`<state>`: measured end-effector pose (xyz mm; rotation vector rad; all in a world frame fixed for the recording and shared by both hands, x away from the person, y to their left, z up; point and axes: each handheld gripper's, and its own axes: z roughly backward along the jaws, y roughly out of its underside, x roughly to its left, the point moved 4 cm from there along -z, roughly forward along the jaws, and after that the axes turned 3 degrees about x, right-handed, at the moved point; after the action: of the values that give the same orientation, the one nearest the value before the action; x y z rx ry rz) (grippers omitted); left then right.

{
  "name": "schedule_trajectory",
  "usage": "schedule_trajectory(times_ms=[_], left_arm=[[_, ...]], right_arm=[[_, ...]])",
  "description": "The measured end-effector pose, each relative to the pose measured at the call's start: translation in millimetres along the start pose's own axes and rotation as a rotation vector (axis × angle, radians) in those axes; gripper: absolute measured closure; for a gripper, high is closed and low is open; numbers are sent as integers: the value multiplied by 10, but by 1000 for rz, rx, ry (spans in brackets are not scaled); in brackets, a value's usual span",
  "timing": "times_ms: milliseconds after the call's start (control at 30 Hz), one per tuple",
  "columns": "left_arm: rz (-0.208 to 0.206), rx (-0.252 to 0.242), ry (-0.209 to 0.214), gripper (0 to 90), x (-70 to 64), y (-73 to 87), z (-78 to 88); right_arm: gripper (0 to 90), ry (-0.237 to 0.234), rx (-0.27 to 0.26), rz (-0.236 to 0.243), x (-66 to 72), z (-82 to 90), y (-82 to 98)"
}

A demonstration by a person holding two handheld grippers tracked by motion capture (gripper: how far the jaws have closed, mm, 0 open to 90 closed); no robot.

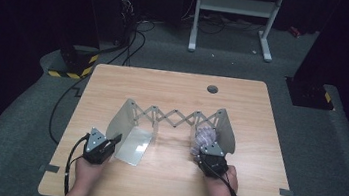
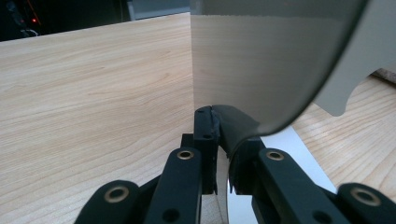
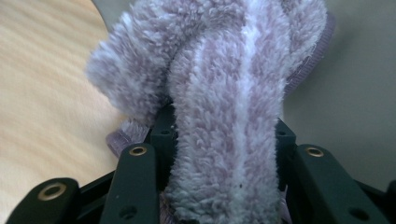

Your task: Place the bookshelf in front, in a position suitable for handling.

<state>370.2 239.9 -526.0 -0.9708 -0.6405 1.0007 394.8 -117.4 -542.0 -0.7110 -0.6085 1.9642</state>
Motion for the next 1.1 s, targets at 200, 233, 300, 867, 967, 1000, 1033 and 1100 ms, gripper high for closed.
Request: schedule_trajectory(times_ms=[200,233,300,867,967,1000,1033,1100], left_arm=[[7,0,-10,837,14,2,4],[8,-1,-9,833,15,1,5],[15,-9,-16,773,31,-8,-3],[10,4,-18,857,23,-30,-50],[5,3,-21,855,21,-28,-49],[3,4,-21,854,21,-27,-49],[4,4,-21,853,22,-26,-51],[3,7,-22,851,19,-22,-52]], right_arm=[[586,17,6,-5,-252,259,356],[586,22,7,-6,-299,302,412],[586,28,15,-10,-363,378,493],[593,32,16,-33,-51,-7,3],[594,20,10,-40,-47,-36,-2],[593,14,12,-38,-65,-14,22],[592,11,13,-33,-81,15,52],[591,6,10,-22,-110,85,130]])
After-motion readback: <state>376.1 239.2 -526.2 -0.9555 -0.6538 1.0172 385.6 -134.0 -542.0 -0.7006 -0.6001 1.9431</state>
